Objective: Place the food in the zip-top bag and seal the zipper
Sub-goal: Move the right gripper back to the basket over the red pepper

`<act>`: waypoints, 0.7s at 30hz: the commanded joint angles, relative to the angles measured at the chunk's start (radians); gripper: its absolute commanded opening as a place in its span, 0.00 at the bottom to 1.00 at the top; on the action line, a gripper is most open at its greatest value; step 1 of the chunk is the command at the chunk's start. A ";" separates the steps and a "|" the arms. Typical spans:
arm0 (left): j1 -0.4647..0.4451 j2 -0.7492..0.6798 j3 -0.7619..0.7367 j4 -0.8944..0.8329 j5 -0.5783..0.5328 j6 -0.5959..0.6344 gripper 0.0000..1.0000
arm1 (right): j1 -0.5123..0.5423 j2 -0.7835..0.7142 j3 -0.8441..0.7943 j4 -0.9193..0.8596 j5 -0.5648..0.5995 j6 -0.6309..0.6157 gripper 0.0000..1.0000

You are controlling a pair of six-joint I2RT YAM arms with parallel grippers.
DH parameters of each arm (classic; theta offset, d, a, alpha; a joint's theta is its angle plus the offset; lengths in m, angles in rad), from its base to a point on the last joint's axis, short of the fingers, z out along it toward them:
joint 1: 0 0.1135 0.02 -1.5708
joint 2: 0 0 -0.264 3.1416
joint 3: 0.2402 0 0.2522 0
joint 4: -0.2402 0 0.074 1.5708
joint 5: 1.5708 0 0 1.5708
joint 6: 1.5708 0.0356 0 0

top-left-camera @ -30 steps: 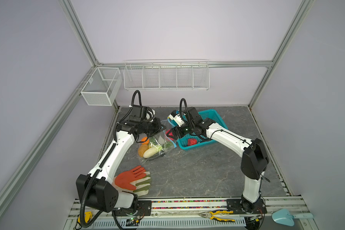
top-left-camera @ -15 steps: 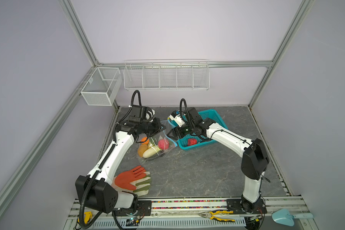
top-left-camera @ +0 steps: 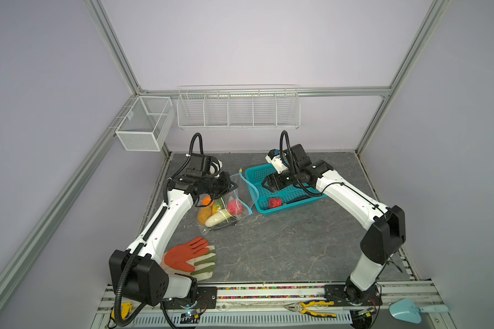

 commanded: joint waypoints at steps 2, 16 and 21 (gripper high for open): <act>-0.003 -0.027 -0.016 0.019 0.008 -0.009 0.00 | -0.016 0.047 0.053 -0.171 0.038 -0.030 0.79; -0.006 -0.023 -0.033 0.020 0.008 -0.010 0.00 | -0.021 0.213 0.136 -0.280 0.101 -0.029 0.80; -0.005 -0.023 -0.047 0.028 0.009 -0.016 0.00 | -0.027 0.252 0.142 -0.276 0.098 -0.025 0.80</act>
